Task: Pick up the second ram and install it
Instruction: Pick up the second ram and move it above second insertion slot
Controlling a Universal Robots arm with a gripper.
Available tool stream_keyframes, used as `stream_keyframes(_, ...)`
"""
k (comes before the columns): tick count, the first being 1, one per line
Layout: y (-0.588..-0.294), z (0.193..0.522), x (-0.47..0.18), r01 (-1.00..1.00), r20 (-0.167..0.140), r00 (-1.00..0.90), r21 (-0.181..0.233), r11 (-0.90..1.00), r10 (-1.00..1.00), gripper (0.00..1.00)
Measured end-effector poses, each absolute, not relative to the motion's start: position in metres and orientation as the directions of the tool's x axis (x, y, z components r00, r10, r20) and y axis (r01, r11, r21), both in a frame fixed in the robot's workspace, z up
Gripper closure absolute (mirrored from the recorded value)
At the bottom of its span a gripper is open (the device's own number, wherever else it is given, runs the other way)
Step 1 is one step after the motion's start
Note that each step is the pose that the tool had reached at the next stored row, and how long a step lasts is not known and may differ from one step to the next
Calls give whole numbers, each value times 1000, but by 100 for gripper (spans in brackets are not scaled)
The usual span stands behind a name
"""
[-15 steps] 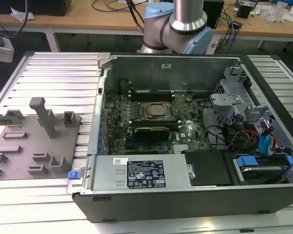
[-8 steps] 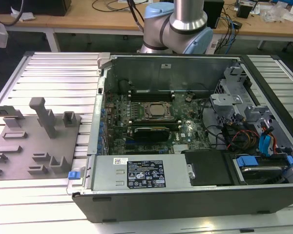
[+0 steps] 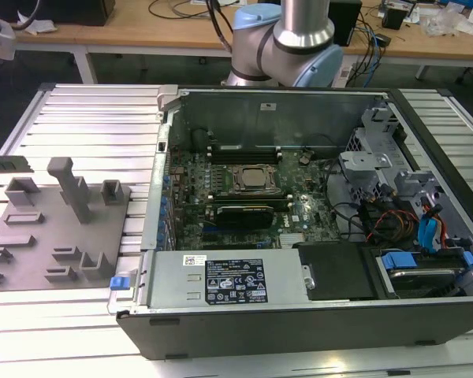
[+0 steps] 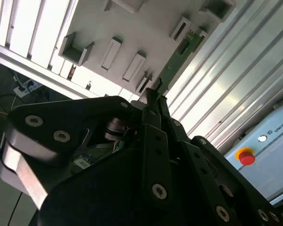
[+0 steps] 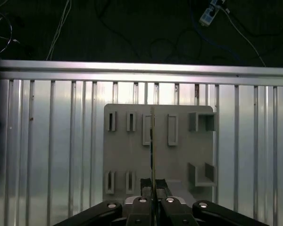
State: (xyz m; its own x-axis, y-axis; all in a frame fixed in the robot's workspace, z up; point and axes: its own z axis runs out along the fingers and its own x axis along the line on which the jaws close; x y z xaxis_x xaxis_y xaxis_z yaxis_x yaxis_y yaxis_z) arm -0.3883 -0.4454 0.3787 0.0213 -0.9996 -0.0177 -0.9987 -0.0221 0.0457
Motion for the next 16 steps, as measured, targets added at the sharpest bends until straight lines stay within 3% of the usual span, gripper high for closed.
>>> stream_keyframes(7,-423,386,-388,-999,-18,21,46,-22,-1000,86)
stream_keyframes(16,-422,402,-388,-999,-19,21,46,-22,-1000,86)
